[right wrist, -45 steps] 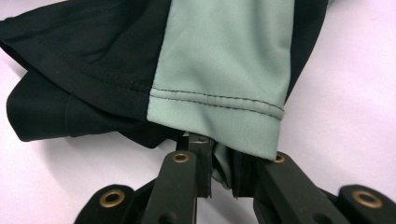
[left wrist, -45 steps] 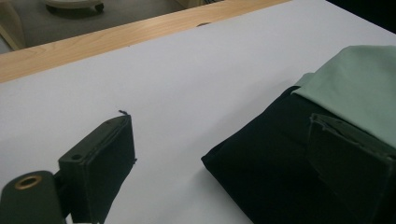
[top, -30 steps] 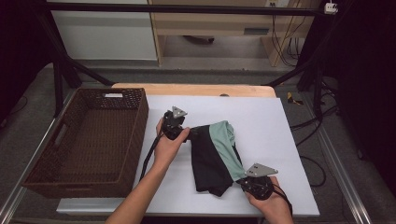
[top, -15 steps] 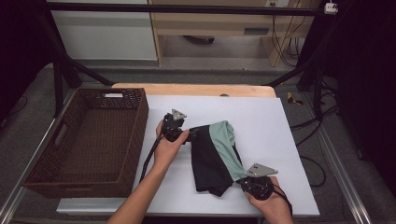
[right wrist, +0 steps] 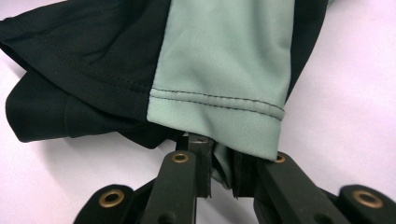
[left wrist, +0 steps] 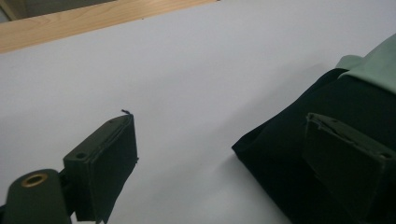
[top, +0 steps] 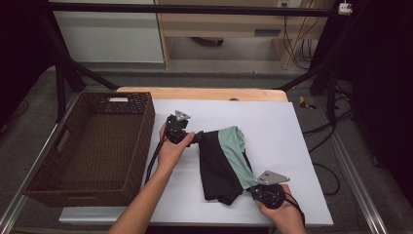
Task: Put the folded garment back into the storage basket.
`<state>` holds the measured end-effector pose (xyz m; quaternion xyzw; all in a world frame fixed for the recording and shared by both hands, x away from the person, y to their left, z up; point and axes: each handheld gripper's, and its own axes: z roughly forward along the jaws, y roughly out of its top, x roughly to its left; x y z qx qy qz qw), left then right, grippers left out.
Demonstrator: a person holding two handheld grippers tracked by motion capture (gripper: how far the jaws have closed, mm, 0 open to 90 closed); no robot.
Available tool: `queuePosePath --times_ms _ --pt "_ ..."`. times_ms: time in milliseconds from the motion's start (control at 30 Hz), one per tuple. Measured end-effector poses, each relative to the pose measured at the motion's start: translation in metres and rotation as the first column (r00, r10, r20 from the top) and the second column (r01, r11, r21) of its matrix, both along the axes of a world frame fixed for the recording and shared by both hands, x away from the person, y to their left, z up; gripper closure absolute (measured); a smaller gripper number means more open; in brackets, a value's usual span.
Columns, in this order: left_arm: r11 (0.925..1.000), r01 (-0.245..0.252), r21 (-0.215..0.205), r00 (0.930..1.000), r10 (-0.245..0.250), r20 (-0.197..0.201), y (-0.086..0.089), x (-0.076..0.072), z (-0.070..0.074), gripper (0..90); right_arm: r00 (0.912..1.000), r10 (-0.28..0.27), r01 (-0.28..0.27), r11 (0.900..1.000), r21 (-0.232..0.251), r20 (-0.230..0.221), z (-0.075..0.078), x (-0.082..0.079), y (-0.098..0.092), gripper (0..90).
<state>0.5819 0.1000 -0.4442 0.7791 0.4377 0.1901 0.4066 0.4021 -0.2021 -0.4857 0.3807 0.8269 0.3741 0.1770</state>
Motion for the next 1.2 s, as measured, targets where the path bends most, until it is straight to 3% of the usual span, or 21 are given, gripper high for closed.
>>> queuePosePath --times_ms 100,267,367,467,667,833,933,1000,1100,1167,1200 --pt "0.9992 0.011 0.039 0.9999 -0.011 0.004 -0.004 0.001 -0.004 10.0 1.0000 -0.002 0.002 1.000 -0.004 0.004 0.000 0.000 0.001 81.7" --pt "0.9987 0.034 0.037 0.9993 -0.033 -0.015 -0.007 0.004 -0.011 11.1 1.0000 0.001 -0.001 1.000 -0.002 0.000 0.000 0.000 0.001 81.7" --pt "0.9951 0.094 0.028 0.9940 -0.093 -0.059 -0.014 0.002 -0.019 12.0 1.0000 0.000 0.000 1.000 -0.002 0.000 0.000 0.000 0.001 81.7" --pt "0.9908 0.107 0.082 0.9927 -0.102 -0.064 -0.019 -0.001 -0.026 17.7 1.0000 0.001 -0.001 1.000 -0.006 0.002 0.000 0.000 0.001 81.7" --pt "0.9840 0.149 0.098 0.9874 -0.142 -0.069 -0.021 -0.005 -0.031 32.8 1.0000 0.001 -0.001 1.000 -0.009 0.005 0.000 0.000 0.001 81.7" --pt "0.9875 0.132 0.086 0.9896 -0.126 -0.069 -0.021 -0.002 -0.034 29.7 1.0000 0.000 0.000 1.000 -0.009 0.006 0.000 0.000 0.001 81.7" --pt "0.9910 0.124 0.050 0.9896 -0.120 -0.079 -0.019 0.001 -0.038 27.1 1.0000 0.001 -0.001 1.000 -0.009 0.004 0.000 0.000 0.001 81.8" --pt "0.9896 0.137 0.044 0.9880 -0.134 -0.077 -0.018 0.001 -0.038 27.9 1.0000 0.003 -0.003 1.000 -0.008 0.004 0.000 0.000 0.001 81.7" --pt "0.9880 0.152 0.027 0.9860 -0.150 -0.073 -0.020 -0.001 -0.038 38.2 1.0000 0.002 -0.002 1.000 -0.005 0.000 0.000 0.001 0.001 81.8" --pt "0.9812 0.193 -0.004 0.9782 -0.193 -0.078 -0.023 -0.003 -0.038 60.1 1.0000 0.001 -0.001 1.000 0.000 0.000 0.000 0.001 0.001 81.9" --pt "0.9818 0.190 0.003 0.9793 -0.189 -0.072 -0.025 -0.005 -0.037 66.7 1.0000 0.004 -0.004 1.000 -0.001 0.001 0.000 0.001 0.001 82.0"
